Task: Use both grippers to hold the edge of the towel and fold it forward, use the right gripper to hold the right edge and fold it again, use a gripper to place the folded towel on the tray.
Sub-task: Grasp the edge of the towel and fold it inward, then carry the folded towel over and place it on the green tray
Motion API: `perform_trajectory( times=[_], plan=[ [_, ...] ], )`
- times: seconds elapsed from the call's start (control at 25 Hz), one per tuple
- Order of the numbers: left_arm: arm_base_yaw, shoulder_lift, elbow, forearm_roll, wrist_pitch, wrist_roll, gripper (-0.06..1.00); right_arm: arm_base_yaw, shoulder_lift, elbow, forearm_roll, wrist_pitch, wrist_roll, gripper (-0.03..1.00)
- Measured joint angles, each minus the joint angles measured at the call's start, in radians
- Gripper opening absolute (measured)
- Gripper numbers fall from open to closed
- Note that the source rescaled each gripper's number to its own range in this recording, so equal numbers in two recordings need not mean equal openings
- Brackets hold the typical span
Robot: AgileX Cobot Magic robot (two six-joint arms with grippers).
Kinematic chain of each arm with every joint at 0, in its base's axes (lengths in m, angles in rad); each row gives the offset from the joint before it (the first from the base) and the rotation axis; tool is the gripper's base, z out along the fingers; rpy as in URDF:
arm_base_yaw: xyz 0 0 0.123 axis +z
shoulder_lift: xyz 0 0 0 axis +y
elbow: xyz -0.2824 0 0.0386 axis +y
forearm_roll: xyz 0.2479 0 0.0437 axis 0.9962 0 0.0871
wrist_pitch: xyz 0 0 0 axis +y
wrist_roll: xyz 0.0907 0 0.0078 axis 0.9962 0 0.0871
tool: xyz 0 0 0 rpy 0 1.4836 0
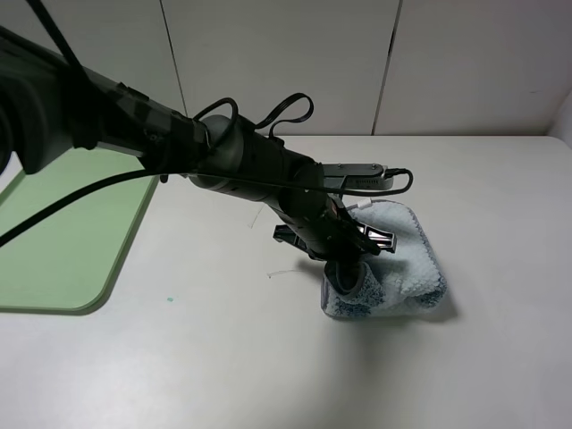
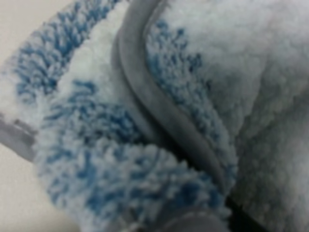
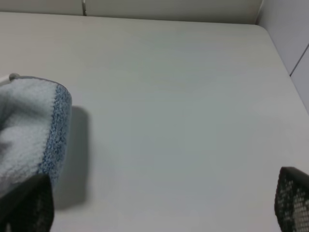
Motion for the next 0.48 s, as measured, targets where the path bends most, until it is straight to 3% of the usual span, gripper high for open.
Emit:
perform_trajectory(
  times=[0.2,0.48],
  plan=[
    [0.000,-0.008,0.000,-0.001,0.015,0.000,0.17,0.000,0.000,0.000,0.000,0.000,0.000,1.00],
    [0.021,-0.092,0.003,0.007,0.119,0.005,0.17,0.000,0.000,0.000,0.000,0.000,0.000,1.00]
  ],
)
